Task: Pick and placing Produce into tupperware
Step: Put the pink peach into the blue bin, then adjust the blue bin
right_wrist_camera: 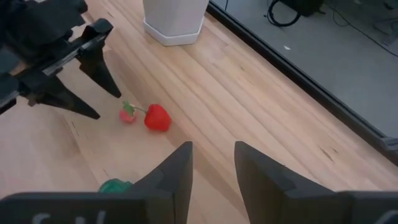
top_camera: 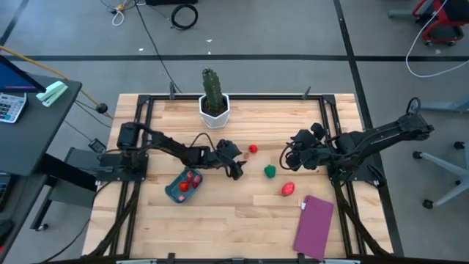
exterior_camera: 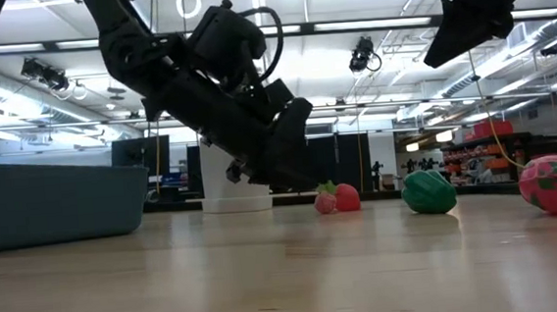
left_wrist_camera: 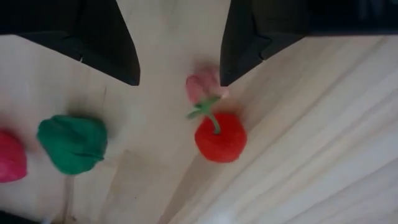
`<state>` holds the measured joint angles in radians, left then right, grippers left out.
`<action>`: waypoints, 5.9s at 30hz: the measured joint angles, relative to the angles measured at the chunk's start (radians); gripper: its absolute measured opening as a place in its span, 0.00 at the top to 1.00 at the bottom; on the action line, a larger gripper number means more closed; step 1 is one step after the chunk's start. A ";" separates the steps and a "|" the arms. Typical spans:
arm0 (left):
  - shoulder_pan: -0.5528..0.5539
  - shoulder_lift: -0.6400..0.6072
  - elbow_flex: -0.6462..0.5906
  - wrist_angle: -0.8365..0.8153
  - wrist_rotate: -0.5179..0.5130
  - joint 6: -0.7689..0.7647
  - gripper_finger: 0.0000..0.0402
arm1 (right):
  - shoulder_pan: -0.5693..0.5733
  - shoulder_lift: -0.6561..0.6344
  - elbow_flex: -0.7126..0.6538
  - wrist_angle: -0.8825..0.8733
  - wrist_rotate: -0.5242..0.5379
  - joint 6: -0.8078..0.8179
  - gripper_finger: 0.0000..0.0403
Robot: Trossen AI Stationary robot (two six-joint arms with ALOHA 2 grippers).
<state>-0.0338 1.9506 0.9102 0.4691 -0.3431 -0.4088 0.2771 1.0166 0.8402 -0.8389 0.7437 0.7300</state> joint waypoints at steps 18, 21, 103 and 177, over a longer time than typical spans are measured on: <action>0.005 0.081 0.003 0.097 -0.089 0.001 0.49 | 0.000 0.000 0.000 0.009 0.000 -0.032 0.69; 0.005 0.112 0.003 0.102 -0.089 -0.027 0.49 | 0.000 0.000 0.000 0.011 0.000 -0.032 0.69; -0.253 -0.362 0.009 -0.743 -0.114 -0.255 0.88 | 0.000 0.000 0.000 0.025 0.000 -0.023 0.69; -0.380 -0.406 -0.001 -1.231 -0.034 -0.750 0.99 | 0.000 0.000 0.000 0.028 -0.001 -0.024 0.69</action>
<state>-0.4138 1.5448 0.9089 -0.7618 -0.3772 -1.1585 0.2773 1.0164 0.8406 -0.8108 0.7428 0.7055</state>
